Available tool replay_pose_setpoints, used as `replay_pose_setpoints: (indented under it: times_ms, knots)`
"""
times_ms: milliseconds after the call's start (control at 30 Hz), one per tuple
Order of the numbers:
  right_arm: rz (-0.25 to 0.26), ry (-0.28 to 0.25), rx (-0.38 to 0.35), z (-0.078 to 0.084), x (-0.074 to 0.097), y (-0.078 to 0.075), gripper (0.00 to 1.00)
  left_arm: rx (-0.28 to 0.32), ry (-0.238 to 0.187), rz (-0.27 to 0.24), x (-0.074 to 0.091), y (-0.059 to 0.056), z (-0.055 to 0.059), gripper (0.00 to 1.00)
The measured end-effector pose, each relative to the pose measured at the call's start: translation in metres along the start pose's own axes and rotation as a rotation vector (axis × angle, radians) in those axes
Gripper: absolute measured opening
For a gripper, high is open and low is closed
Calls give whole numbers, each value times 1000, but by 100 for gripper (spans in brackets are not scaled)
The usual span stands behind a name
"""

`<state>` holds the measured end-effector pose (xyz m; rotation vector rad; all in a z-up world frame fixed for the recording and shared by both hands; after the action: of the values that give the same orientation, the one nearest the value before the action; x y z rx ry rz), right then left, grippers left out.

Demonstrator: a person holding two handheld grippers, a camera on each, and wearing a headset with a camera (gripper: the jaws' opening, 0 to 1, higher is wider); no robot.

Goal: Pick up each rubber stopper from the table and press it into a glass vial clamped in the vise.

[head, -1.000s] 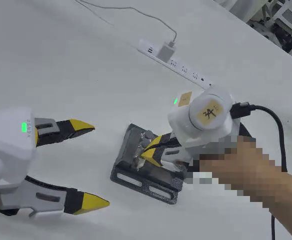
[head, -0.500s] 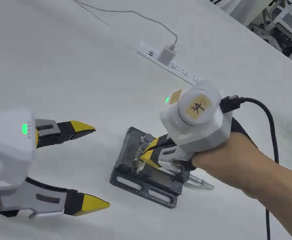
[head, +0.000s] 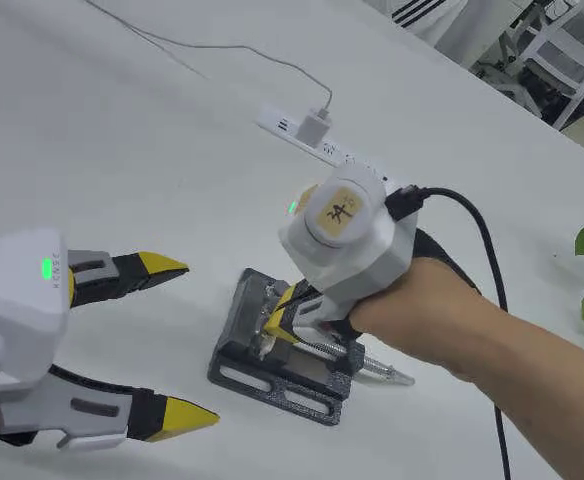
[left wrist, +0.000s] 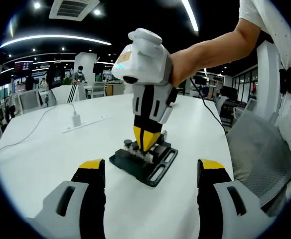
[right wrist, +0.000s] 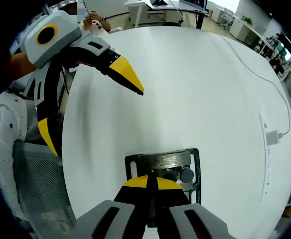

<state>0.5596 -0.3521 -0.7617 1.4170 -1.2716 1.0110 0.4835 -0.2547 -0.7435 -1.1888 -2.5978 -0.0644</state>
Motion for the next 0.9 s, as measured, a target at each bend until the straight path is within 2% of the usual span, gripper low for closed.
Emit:
replay_pose_setpoints:
  times_ms: [67, 133, 300, 600, 700, 800, 900]
  knots:
    - [10, -7, -31, 0, 0, 1, 0, -10, 2, -2, 3, -1, -3, 74]
    - [21, -4, 3, 0, 0, 2, 0, -10, 3, -5, 5, -2, -4, 74]
    - [43, -18, 4, 1, 1, 3, 0, -21, 7, -18, 12, -3, -9, 74]
    - [68, -111, -44, 7, 3, 3, 0, -31, 9, -54, 30, -3, -18, 74]
    - [83, -127, -49, 8, 5, 3, 4, -31, 14, -69, 35, -3, -20, 74]
    - [98, -187, -58, 7, 13, 4, 3, -38, 26, -81, 39, -5, -20, 74]
    - [102, -218, -81, 9, 20, 7, 7, -34, 28, -88, 42, -6, -22, 74]
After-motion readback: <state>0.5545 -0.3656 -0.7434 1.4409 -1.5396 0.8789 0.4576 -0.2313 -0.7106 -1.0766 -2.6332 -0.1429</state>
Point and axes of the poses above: the centre of the closed fingertips' face, and the gripper's own axes: x roughly backward along the fingers, y roughly to its left, z roughly out of its underside, the point moved 5 cm from there along x, roughly backward along the fingers, and after that the axes turned 5 degrees about -z, right-handed, at the moved point
